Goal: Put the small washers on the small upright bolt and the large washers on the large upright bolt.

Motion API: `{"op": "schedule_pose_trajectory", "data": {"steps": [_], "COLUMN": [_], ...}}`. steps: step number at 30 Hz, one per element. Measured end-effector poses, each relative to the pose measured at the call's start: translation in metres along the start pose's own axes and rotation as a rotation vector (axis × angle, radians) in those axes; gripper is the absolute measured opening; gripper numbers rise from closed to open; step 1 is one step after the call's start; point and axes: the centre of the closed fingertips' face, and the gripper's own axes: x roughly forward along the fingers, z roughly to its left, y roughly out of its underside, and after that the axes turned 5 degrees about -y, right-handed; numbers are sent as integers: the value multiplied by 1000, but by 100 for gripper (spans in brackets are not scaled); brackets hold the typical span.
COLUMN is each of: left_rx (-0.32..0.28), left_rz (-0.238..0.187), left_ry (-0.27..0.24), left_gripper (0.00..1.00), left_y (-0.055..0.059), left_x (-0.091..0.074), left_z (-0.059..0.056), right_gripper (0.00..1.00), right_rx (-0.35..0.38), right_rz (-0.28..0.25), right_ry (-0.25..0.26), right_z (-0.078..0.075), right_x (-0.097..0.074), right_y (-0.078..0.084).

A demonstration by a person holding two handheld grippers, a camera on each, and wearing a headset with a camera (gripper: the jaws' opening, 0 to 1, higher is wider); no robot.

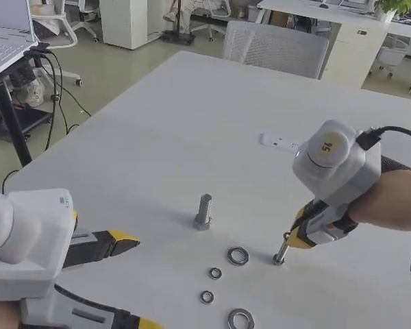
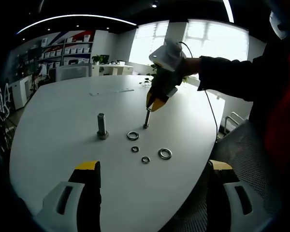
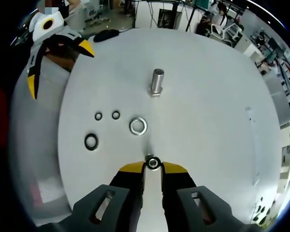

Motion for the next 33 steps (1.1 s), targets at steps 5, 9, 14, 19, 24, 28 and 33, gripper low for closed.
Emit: {"op": "schedule_pose_trajectory", "data": {"steps": [5, 9, 14, 19, 24, 28, 33], "left_rx": [0, 0, 0, -1, -2, -3, -3], "left_rz": [1, 0, 1, 3, 3, 2, 4], "left_ry": [-1, -2, -6, -4, -4, -6, -7], "left_gripper": [91, 91, 91, 91, 91, 91, 91], "left_y": [0, -1, -1, 0, 0, 1, 1], "left_x": [0, 1, 1, 2, 2, 2, 2], "left_z": [1, 1, 2, 2, 2, 2, 2], "right_gripper": [14, 14, 14, 14, 14, 14, 14], "right_rx": [-3, 1, 1, 5, 7, 15, 20], "right_rz": [7, 9, 18, 24, 31, 36, 40], "right_ry": [-6, -11, -18, -28, -34, -38, -43], "right_z": [0, -1, -2, -5, -7, -8, -7], "right_x": [2, 5, 11, 18, 26, 32, 42], "right_y": [1, 2, 4, 7, 9, 11, 14]}}
